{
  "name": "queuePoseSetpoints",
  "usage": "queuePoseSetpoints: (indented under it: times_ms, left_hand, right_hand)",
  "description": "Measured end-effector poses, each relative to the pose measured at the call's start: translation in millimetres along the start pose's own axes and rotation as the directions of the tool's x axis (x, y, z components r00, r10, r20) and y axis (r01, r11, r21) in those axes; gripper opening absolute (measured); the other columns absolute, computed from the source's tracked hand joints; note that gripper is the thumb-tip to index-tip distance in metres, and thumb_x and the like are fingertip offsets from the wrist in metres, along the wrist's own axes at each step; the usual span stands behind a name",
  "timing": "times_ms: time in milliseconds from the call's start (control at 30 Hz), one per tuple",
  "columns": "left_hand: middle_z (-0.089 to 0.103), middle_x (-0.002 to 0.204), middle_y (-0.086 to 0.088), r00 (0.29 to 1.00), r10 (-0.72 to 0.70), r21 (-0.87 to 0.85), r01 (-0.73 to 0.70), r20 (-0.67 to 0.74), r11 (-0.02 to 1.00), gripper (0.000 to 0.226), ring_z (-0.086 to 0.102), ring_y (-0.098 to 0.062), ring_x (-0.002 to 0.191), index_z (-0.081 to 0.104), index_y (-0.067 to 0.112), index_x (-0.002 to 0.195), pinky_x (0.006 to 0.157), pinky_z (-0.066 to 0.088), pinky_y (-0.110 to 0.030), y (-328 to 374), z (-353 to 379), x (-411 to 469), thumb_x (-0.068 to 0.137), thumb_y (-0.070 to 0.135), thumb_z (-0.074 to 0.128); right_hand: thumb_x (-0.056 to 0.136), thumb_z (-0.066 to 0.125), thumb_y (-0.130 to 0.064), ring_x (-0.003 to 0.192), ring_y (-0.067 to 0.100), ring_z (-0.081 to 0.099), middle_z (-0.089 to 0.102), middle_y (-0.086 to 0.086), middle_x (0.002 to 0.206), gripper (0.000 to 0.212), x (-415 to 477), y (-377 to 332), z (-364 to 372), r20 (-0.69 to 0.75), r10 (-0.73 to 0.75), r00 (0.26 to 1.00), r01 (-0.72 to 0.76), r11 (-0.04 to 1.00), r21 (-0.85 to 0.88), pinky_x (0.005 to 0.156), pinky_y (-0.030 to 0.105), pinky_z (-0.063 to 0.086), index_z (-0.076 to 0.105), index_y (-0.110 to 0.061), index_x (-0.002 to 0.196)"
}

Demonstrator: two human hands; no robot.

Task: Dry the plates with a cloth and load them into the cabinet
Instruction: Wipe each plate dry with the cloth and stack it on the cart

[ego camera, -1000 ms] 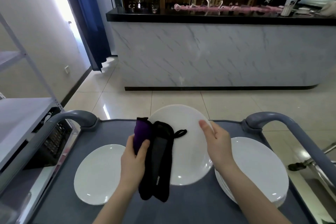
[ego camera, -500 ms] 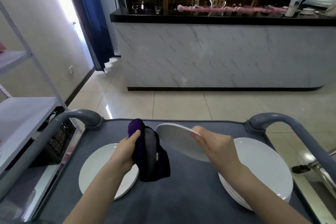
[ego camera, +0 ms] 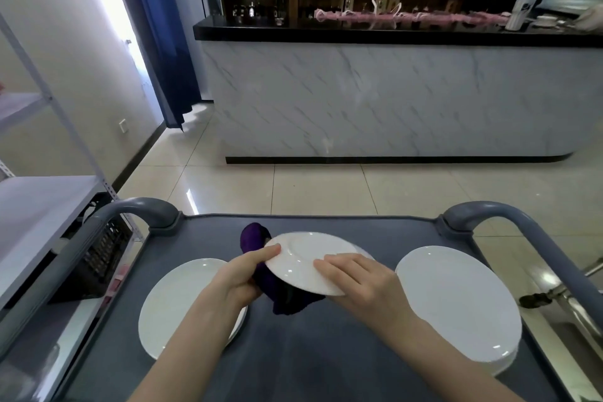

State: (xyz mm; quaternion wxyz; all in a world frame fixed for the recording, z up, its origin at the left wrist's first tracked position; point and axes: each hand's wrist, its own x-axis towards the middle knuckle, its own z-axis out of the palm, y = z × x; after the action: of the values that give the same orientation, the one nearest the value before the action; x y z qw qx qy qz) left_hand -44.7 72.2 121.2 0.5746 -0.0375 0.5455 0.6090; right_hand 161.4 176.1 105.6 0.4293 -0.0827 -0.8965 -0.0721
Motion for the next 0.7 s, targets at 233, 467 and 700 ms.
queuePoseSetpoints:
  times_ms: [233,467,700]
  left_hand:
    - [0.075,0.104,-0.012,0.966,0.234,-0.097,-0.224,0.112,0.970,0.059,0.075,-0.026,0.087,0.059,0.010,0.124,0.061,0.060,-0.034,-7.2,-13.9,-2.4,0.068,0.011,0.075]
    - [0.072,0.114,-0.013,0.954,0.265,-0.133,-0.247,0.143,0.960,0.056,0.073,-0.028,0.097,0.058,0.010,0.129,0.068,0.061,-0.037,-15.1,-29.4,-1.3,0.075,0.009,0.071]
    - [0.071,0.118,-0.011,0.947,0.289,-0.009,-0.291,0.138,0.957,0.065,0.071,-0.031,0.102,0.055,0.019,0.130,0.070,0.060,-0.041,-18.8,-41.1,-2.9,0.072,0.007,0.082]
  right_hand:
    - [0.076,0.078,-0.039,0.149,-0.003,0.006,0.011,-0.013,0.163,0.093,-16.7,-4.9,-7.9,0.489,0.559,0.669,-0.741,0.547,0.390,0.119,0.036,0.016,0.024,-0.039,0.152]
    - [0.073,0.071,0.001,0.119,0.025,0.055,0.050,0.000,0.146,0.107,-13.9,11.4,-15.2,0.816,0.285,0.503,-0.673,-0.463,0.577,0.093,0.039,0.050,0.015,-0.045,0.151]
    - [0.087,0.064,-0.013,0.107,0.024,0.067,0.065,0.007,0.130,0.053,1.7,6.1,-0.2,0.836,0.431,0.339,-0.533,-0.644,0.548,0.076,0.039,0.058,0.053,-0.025,0.137]
